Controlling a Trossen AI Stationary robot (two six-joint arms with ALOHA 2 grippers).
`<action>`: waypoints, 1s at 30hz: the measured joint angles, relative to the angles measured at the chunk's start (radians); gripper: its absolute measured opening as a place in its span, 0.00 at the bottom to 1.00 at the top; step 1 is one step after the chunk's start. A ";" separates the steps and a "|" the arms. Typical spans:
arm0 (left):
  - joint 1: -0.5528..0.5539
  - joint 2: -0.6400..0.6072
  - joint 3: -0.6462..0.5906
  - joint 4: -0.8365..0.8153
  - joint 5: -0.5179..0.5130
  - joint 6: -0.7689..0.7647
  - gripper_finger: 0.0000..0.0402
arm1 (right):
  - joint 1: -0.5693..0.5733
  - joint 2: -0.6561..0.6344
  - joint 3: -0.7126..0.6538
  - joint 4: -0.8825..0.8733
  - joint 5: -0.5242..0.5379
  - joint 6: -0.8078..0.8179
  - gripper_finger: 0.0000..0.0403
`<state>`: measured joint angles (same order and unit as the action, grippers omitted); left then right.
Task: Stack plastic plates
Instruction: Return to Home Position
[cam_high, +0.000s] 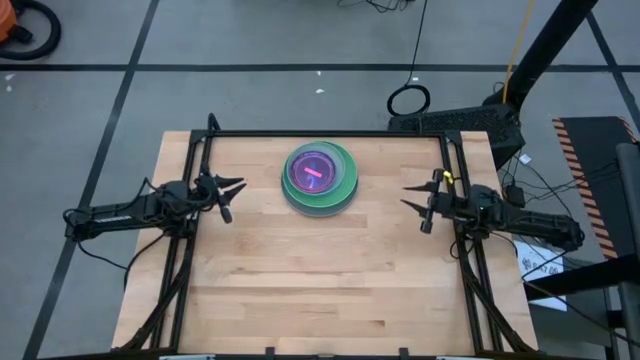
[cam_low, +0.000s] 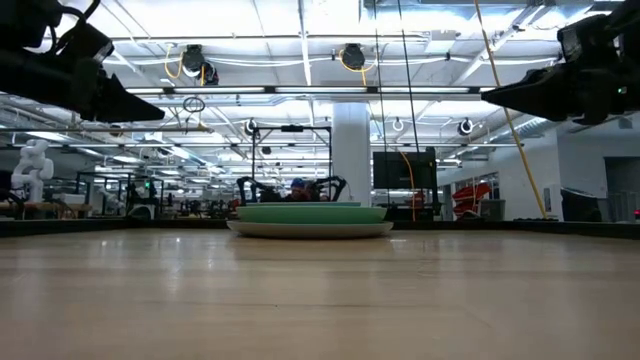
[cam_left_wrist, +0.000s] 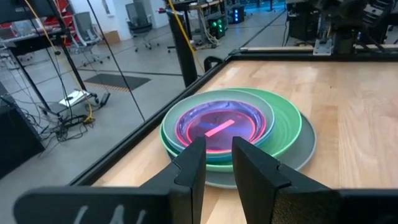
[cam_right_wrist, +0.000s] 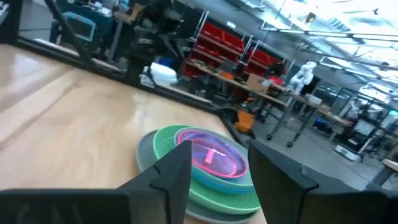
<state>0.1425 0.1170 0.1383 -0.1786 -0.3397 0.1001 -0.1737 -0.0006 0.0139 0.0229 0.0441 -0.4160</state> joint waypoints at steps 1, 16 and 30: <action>0.000 0.000 0.000 -0.001 0.000 0.000 0.21 | 0.008 0.000 0.000 0.001 0.004 0.000 0.38; 0.000 0.009 0.000 -0.009 0.000 0.000 0.21 | 0.019 0.006 0.001 0.011 -0.020 -0.041 0.38; 0.000 0.009 0.000 -0.012 0.000 0.000 0.21 | 0.019 0.006 0.001 0.011 -0.020 -0.041 0.38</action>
<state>0.1425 0.1260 0.1383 -0.1905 -0.3393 0.1001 -0.1551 0.0055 0.0147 0.0338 0.0246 -0.4572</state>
